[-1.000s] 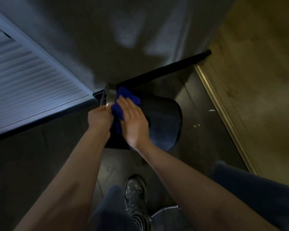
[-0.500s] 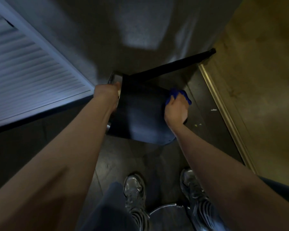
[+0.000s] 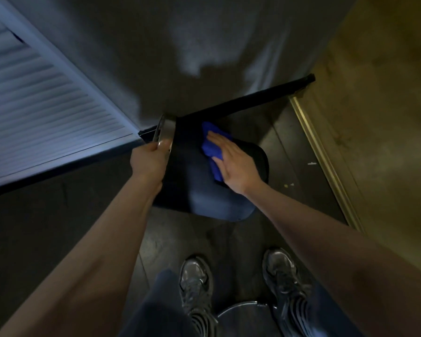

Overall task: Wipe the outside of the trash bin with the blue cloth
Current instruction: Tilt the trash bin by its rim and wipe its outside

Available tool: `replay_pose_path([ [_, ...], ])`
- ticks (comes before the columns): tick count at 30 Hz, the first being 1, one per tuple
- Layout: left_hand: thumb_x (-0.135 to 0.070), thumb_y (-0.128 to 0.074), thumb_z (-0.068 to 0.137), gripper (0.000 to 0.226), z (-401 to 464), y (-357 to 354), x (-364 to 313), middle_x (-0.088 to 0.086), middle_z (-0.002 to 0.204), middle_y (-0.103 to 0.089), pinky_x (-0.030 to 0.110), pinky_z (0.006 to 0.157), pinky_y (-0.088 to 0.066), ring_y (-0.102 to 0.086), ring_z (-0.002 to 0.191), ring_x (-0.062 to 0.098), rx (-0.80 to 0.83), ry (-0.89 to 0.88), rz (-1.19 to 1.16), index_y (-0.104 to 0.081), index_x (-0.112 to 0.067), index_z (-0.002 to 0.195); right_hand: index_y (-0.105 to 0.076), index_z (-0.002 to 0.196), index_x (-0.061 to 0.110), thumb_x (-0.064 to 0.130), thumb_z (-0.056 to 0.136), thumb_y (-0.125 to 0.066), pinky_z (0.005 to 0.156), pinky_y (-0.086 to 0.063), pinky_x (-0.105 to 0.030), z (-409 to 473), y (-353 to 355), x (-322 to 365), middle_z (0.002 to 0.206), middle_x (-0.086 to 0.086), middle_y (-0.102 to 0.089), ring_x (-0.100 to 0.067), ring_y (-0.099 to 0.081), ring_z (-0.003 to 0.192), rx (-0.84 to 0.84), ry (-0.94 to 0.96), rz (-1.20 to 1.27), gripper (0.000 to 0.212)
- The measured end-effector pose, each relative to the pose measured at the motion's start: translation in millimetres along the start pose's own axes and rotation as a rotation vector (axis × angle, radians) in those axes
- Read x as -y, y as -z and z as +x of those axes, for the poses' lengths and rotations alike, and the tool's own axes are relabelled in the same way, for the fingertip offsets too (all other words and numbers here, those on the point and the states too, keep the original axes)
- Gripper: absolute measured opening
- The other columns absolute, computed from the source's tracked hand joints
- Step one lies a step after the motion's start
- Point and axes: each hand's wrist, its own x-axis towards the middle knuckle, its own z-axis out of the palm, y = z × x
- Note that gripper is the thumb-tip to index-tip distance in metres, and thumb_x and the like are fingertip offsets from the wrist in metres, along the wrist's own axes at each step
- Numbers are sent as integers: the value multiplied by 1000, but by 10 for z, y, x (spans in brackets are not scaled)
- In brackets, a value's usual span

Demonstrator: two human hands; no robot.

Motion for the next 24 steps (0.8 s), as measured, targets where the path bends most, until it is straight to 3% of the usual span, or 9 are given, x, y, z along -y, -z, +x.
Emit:
replay_pose_path([
  [2,-26,-60,85,31,-7,45,60,13,82,-63,46,77,-48,-54,79,27,23,-11,-5,-66,-3,104,-46,131,9,22,96,-40,101,-30,-26,-178,38,-255,133,-15,-53,-29,-51,121,-64,-250,12,37],
  [5,-26,-59,86,26,-33,79,141,7,71,-60,34,66,-44,-54,69,21,67,-81,7,-68,-3,93,-49,117,8,34,98,-28,83,-43,-40,-309,98,-564,116,-20,-59,-37,-58,102,10,-659,-96,38],
  [8,-25,-57,88,25,-116,45,134,1,58,-51,25,55,-38,-45,56,11,73,-182,50,-66,-8,72,-53,111,3,35,99,-26,80,-40,-38,-241,127,-675,113,-24,-59,-38,-56,102,62,-922,-49,43],
  [10,-24,-56,88,25,-148,3,115,0,58,-49,24,54,-37,-44,55,9,64,-216,62,-65,-8,71,-54,109,2,33,99,-27,79,-39,-36,-138,116,-643,113,-23,-60,-37,-55,103,44,-986,-5,42],
  [13,-23,-54,89,21,-166,0,119,2,64,-54,26,63,-42,-49,62,13,73,-221,52,-67,-8,82,-58,107,3,25,97,-32,81,-41,-36,68,63,-357,113,-22,-61,-36,-56,103,-33,-830,11,36],
  [16,-23,-53,90,21,-173,8,135,10,73,-58,34,71,-45,-53,72,21,95,-209,53,-65,-11,78,-61,109,6,20,95,-40,78,-44,-37,352,-23,173,110,-21,-65,-36,-59,100,-177,-586,20,29],
  [20,-19,-53,90,26,-198,-18,175,10,61,-48,28,58,-35,-41,58,17,37,-206,28,-60,-7,68,-60,103,2,12,85,-51,76,-50,-34,518,-145,813,98,-19,-68,-33,-65,87,-305,-160,40,23],
  [24,-21,-55,89,24,-199,44,243,6,63,-52,27,56,-37,-45,58,14,35,-171,5,-62,-12,68,-48,128,2,13,89,-50,104,-32,-29,307,-125,674,130,-16,-55,-27,-52,121,-74,28,61,41],
])
